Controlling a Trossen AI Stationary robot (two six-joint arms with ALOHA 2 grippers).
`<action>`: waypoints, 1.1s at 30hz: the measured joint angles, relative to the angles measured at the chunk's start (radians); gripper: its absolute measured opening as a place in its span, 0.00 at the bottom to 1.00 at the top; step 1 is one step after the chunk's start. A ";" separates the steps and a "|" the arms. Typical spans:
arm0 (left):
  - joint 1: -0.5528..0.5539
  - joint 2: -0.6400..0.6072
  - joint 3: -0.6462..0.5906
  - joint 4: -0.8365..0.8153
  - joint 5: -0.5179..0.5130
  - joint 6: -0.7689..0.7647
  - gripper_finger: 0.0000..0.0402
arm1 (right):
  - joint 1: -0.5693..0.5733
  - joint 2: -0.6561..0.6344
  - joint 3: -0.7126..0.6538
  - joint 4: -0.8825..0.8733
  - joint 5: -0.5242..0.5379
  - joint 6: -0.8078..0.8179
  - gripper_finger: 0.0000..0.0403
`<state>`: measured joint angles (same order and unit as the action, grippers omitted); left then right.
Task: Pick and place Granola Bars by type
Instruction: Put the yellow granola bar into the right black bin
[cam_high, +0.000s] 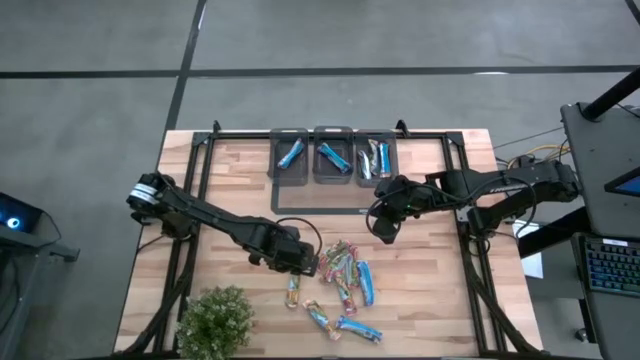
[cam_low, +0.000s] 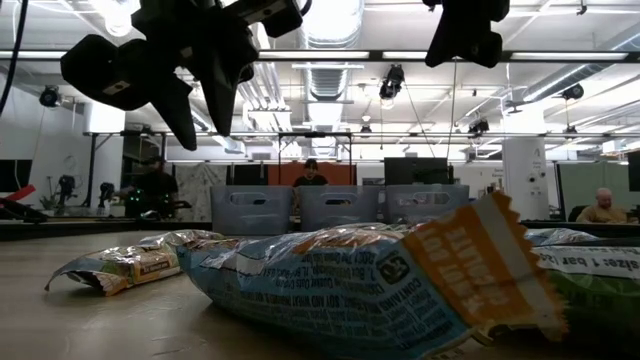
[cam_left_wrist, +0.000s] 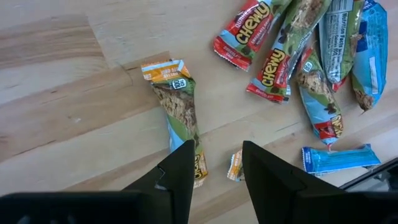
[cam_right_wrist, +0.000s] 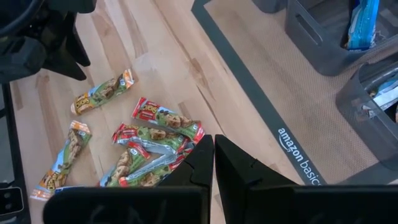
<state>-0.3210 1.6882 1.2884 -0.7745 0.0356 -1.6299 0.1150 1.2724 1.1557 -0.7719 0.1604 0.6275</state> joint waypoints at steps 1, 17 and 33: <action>0.000 0.000 0.000 0.000 -0.001 0.000 0.29 | 0.000 0.000 0.000 0.000 0.000 0.000 0.02; 0.003 0.000 0.000 0.018 0.009 0.028 0.45 | 0.000 0.000 0.000 0.002 0.026 0.017 0.02; 0.000 0.070 0.001 0.004 0.109 -0.021 0.57 | 0.000 0.000 0.000 0.007 0.026 0.020 0.02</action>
<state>-0.3210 1.7582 1.2891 -0.7701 0.1444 -1.6507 0.1150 1.2724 1.1556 -0.7649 0.1864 0.6476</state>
